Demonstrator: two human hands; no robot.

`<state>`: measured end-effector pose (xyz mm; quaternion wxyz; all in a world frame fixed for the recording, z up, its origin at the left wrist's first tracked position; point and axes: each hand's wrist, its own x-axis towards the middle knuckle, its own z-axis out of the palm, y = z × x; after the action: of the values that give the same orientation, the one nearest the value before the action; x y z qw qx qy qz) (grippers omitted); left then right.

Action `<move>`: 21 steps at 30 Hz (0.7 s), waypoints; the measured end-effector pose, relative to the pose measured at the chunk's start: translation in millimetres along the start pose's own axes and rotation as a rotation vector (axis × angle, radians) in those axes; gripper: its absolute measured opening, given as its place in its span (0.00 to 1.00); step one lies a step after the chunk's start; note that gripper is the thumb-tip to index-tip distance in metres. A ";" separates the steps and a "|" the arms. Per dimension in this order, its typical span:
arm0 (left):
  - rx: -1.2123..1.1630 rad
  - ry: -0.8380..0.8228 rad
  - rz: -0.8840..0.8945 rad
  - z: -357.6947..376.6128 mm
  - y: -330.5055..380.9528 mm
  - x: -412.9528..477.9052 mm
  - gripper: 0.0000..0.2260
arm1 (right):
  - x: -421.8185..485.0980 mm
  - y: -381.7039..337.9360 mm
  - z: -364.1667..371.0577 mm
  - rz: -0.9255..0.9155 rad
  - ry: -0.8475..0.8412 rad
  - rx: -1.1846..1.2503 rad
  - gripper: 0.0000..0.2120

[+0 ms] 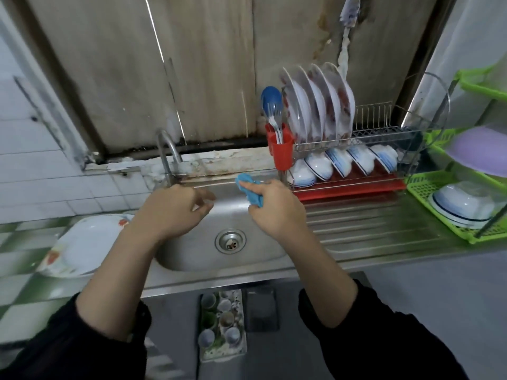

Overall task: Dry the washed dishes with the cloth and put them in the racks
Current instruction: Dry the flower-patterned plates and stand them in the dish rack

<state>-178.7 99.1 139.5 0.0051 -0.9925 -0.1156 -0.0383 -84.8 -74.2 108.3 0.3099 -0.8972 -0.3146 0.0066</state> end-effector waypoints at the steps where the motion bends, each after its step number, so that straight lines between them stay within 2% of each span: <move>1: 0.002 -0.005 -0.015 1.3 -9.1 -8.0 0.15 | -0.1 -10.4 6.7 -0.011 -0.013 0.018 0.26; 14: 0.013 -0.060 -0.296 48.3 -193.0 -63.9 0.14 | 54.0 -141.8 145.2 -0.068 -0.209 0.115 0.24; 21: -0.045 -0.171 -0.390 119.6 -321.6 -55.1 0.15 | 103.7 -206.4 241.0 -0.042 -0.270 0.139 0.24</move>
<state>-297.2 401.8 16.4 -0.0345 -0.9509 -0.3045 0.0434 -167.1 243.7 48.3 0.3264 -0.8578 -0.3706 0.1424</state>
